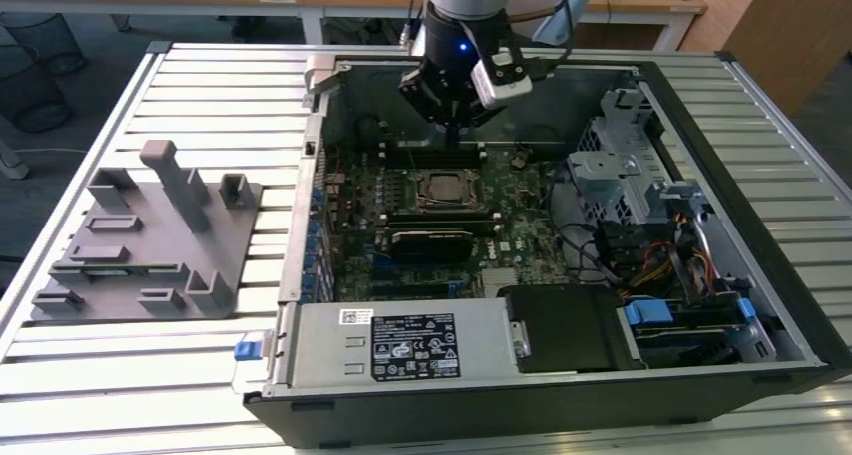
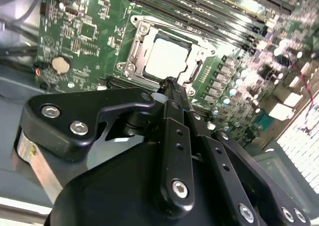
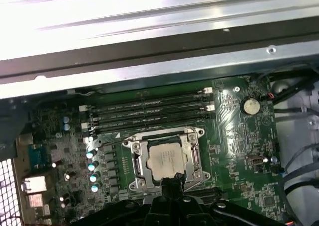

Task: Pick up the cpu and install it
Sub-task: 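Install the first cpu locking lever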

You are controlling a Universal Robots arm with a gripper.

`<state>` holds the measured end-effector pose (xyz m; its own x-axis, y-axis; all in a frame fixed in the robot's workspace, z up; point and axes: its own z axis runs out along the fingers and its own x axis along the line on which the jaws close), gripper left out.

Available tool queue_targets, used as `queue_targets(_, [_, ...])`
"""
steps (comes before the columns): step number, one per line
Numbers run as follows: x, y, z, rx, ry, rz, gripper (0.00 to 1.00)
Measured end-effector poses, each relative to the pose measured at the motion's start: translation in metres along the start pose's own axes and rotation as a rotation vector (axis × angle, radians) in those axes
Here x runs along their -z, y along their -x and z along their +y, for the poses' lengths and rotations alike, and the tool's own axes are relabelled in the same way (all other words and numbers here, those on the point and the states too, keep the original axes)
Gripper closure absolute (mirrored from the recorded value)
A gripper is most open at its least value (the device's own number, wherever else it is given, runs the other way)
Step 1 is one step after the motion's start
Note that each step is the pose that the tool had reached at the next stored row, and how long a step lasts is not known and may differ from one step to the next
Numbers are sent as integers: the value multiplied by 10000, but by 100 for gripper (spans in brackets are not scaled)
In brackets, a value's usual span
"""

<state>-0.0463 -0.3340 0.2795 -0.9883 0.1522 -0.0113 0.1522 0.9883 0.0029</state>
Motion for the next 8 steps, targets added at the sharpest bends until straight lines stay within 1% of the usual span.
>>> queue_targets(8, [-20,0,0,1456,17,3,89])
